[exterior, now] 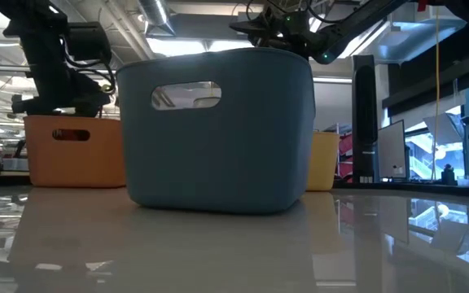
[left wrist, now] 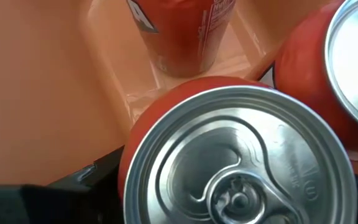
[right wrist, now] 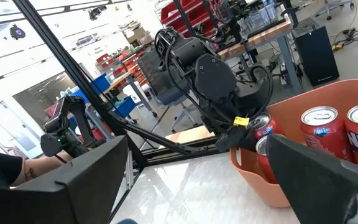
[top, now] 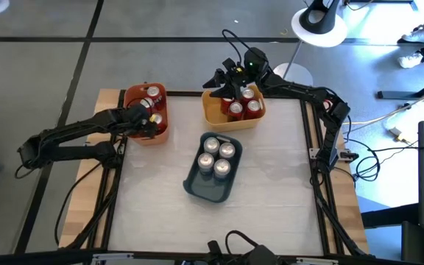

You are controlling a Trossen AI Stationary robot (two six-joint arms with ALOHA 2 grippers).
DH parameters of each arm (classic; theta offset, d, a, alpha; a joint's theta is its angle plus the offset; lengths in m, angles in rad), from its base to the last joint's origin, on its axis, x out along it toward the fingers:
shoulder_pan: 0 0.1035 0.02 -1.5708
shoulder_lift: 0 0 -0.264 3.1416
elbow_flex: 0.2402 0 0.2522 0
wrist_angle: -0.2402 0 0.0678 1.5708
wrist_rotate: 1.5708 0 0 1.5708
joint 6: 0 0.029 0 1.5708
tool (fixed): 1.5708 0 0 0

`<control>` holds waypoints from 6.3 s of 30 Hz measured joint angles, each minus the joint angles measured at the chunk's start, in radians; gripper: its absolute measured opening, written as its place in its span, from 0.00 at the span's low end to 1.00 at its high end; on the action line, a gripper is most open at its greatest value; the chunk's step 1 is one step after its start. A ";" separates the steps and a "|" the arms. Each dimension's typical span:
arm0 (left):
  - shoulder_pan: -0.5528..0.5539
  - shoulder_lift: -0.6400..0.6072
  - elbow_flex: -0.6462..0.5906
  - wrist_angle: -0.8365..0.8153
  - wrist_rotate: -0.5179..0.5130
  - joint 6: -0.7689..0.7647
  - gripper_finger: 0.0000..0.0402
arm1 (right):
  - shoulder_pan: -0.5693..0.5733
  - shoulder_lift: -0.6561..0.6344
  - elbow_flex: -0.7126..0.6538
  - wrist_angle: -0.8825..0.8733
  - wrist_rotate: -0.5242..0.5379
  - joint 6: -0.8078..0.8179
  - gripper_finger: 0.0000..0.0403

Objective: Sort soda cans
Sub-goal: Put the orange soda can into the orange bin, then adjust all the bins

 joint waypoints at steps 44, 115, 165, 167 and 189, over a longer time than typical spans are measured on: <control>-0.139 0.095 0.316 0.353 0.165 0.279 0.90 | -0.023 -0.224 0.000 -0.657 0.203 -0.312 0.95; -0.053 0.940 0.440 1.096 0.416 0.521 0.90 | -0.002 -0.611 -0.694 -0.906 1.618 -0.423 0.95; -0.295 0.357 0.440 0.239 0.388 0.421 0.90 | 0.632 -0.904 -0.755 -1.060 1.241 0.038 0.95; -0.333 0.323 0.440 0.140 0.363 0.384 0.90 | 0.744 -0.883 -0.787 -0.976 1.271 0.075 0.95; -0.511 0.207 0.439 0.053 0.168 0.224 0.90 | 0.860 -0.410 -0.845 -0.346 1.445 -0.127 0.95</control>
